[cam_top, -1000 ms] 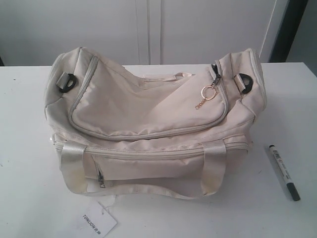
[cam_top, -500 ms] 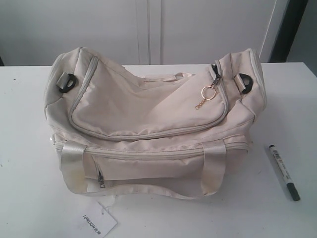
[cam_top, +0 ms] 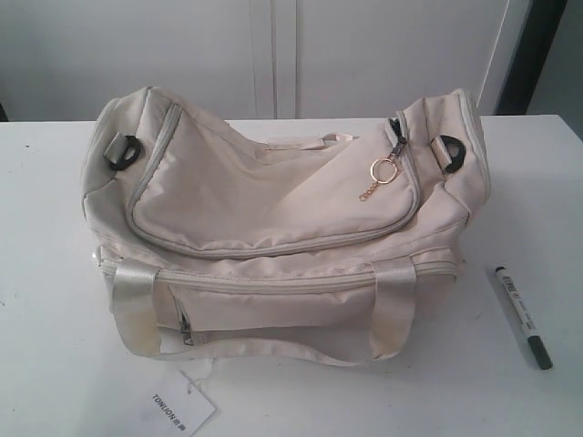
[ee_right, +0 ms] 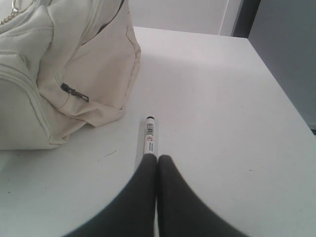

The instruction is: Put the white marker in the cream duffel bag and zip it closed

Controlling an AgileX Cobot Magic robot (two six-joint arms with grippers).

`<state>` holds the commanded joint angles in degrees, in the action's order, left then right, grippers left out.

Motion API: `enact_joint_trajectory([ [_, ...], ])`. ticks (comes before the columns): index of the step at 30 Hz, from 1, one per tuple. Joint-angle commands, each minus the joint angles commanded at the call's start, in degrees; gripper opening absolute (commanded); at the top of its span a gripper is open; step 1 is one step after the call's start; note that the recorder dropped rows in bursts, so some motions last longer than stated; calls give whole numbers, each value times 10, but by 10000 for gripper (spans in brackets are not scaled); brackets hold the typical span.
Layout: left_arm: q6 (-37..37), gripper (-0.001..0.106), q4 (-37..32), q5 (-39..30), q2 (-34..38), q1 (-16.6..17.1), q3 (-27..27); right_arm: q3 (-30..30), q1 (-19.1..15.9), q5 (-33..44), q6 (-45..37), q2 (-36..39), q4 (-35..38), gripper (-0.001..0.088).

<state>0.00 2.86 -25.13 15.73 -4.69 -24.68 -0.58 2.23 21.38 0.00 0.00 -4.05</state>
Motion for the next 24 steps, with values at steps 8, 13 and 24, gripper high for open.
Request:
enact_joint_trajectory([
  [8, 0, 0, 1, -21, 48, 0, -2, 0, 0, 0, 0, 0, 0, 0],
  [13, 10, 0, 1, -79, 151, 0, -42, 0, 0, 0, 0, 0, 0, 0],
  [24, 238, 0, 175, -36, 312, 0, -107, 0, 0, 0, 0, 0, 0, 0],
])
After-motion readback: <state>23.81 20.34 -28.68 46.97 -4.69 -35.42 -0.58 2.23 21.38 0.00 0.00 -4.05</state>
